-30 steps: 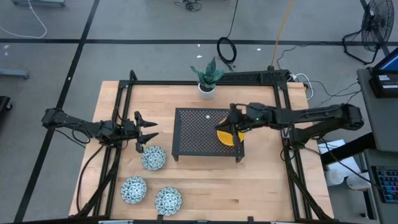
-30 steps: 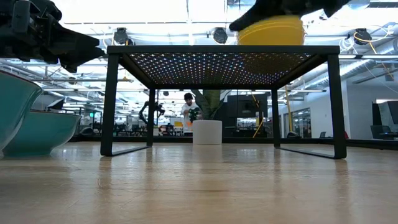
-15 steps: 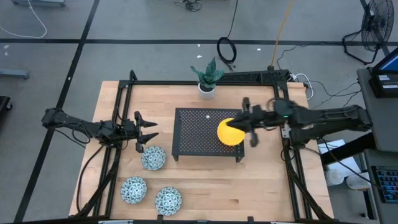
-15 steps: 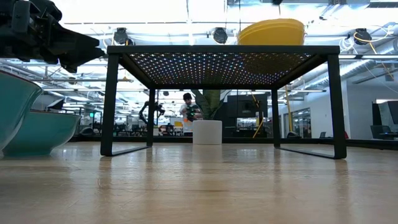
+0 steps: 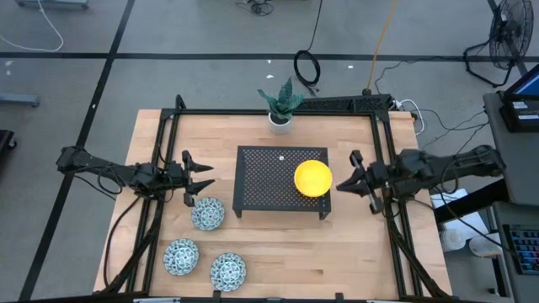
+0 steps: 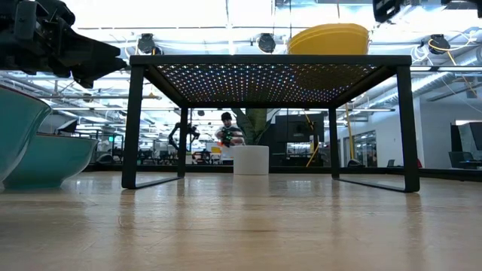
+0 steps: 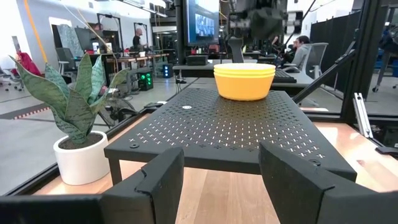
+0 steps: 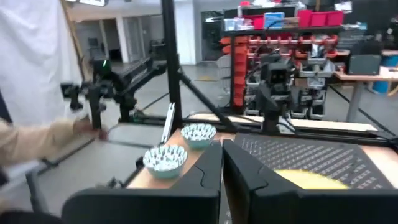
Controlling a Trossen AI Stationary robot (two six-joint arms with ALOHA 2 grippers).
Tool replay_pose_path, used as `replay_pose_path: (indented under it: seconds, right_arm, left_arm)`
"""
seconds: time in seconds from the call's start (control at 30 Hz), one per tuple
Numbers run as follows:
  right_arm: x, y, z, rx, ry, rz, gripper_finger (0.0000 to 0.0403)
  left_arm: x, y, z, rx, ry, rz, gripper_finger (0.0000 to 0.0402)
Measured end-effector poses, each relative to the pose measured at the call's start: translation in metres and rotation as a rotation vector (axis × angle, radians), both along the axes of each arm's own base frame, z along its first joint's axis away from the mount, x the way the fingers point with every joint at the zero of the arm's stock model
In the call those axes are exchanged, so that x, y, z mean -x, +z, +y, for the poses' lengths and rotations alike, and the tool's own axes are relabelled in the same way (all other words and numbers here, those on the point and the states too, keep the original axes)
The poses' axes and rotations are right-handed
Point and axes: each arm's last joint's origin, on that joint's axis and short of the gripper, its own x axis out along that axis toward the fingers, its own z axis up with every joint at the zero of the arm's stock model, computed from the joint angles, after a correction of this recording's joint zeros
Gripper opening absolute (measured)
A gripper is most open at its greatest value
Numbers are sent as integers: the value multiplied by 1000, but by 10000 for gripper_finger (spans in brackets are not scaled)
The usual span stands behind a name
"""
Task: Pick & Place Mini bowls
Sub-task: Put the top blue patterned bowl on the shelf
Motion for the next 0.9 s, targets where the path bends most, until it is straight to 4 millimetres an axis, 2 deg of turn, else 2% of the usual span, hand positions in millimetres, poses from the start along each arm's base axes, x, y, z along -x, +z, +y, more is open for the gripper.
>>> replay_pose_path:
  seconds: [0.07,0.27,0.5,0.73,0.9]
  right_arm:
    - [1,-13,2,50,15,-18,1]
    - [2,-36,4,145,20,-129,2]
    - [5,-45,3,223,-10,-228,1]
    - [4,-44,-5,293,-302,-204,1]
    - [5,-40,-9,344,-445,-223,1]
  left_arm:
    - [0,0,0,0,0,0,212]
    - [0,0,0,0,0,0,212]
    - [1,6,0,19,0,-63,212]
    - [2,12,1,133,-8,-142,212]
    - [2,12,1,200,-13,-149,212]
